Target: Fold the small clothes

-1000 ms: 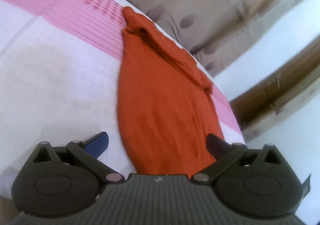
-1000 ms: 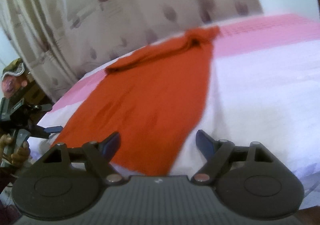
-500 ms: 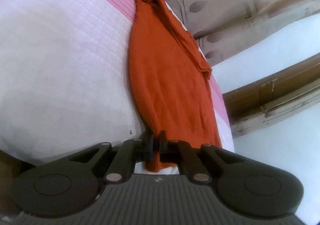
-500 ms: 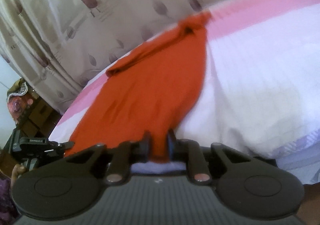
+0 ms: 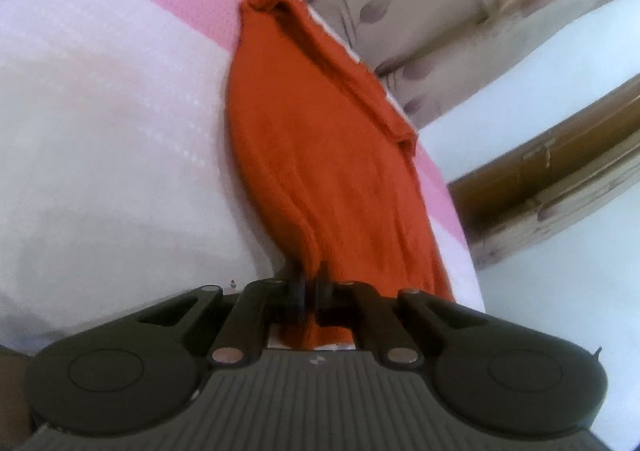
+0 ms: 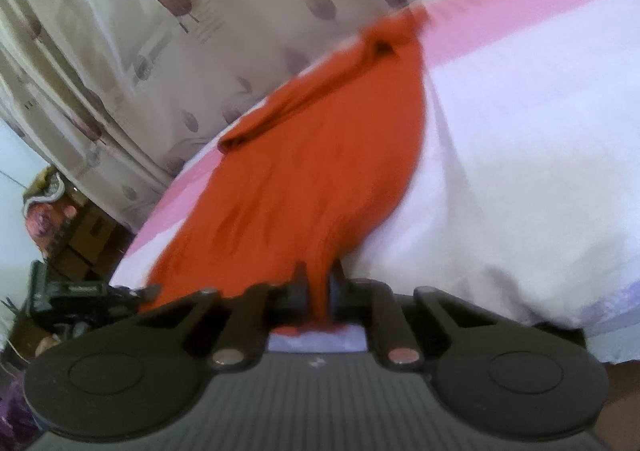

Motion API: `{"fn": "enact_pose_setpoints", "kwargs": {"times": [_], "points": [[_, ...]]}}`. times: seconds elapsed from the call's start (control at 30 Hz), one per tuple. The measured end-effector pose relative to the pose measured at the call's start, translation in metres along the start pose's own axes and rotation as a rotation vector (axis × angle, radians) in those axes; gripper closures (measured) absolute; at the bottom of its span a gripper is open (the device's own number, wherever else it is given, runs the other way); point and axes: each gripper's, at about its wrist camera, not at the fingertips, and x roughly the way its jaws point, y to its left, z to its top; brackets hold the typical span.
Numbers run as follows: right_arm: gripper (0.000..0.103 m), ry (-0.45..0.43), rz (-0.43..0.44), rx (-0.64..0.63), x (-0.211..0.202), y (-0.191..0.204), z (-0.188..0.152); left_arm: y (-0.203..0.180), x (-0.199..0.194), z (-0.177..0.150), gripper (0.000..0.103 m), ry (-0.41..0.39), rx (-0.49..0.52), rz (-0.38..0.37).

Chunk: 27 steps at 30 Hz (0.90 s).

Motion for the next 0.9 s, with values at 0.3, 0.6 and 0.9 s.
{"fn": "enact_pose_setpoints", "kwargs": {"times": [0.3, 0.6, 0.9], "points": [[0.095, -0.082, 0.18, 0.161, -0.012, -0.001, 0.018, -0.038, -0.032, 0.013, 0.101, -0.198, 0.145, -0.05], [0.095, -0.152, 0.27, 0.167, -0.012, 0.02, 0.061, -0.059, -0.043, 0.031, 0.101, -0.314, 0.152, -0.106], [0.095, -0.226, 0.311, 0.125, 0.004, 0.034, 0.131, -0.08, -0.03, 0.083, 0.101, -0.428, 0.163, -0.112]]}}
